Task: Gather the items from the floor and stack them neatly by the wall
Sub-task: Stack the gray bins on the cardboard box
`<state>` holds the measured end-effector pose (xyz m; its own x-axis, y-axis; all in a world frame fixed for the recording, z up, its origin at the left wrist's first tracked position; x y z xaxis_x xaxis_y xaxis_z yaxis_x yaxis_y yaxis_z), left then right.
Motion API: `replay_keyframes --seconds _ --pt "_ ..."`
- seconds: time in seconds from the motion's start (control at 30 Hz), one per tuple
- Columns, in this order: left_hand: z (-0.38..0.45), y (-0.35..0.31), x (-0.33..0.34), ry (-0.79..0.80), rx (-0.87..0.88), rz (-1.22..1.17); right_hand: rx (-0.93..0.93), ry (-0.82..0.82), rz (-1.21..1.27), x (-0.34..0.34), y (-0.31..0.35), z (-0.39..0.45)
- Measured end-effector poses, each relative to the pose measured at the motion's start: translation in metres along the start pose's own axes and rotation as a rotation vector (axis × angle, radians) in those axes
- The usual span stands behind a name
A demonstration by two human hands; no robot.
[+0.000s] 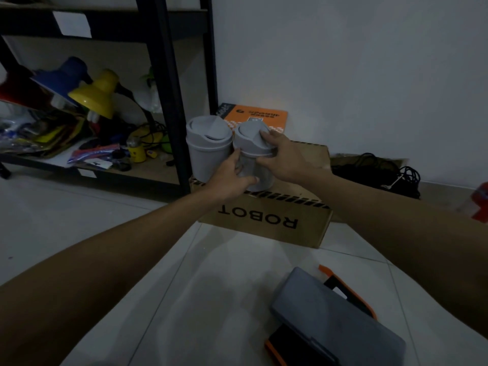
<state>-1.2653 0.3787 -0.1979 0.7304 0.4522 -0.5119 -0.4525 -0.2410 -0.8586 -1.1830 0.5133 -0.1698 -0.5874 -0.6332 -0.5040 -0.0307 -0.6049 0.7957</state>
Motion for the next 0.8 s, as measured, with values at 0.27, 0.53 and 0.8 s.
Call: replay_keyframes --seconds 0.27,0.53,0.8 --pt "0.003 0.006 0.000 -0.003 0.025 -0.033 -0.005 0.016 -0.005 0.002 -0.005 0.002" --pt "-0.031 -0.004 0.007 0.015 0.027 0.094 -0.008 -0.030 -0.160 -0.001 0.011 -0.020" --pt "-0.142 0.010 0.042 0.373 -0.017 0.498 -0.162 0.267 -0.323 0.027 0.037 -0.107"
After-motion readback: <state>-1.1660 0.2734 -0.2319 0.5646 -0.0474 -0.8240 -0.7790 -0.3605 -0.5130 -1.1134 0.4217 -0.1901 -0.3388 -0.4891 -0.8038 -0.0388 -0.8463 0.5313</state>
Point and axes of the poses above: each hand's wrist, its own z-axis towards the middle knuckle, its own x-axis out of the palm, y = z × x, the point moved 4 cm from there along z, towards the middle knuckle, and after that the axes turned 10 degrees about z, right-handed, at the moved point
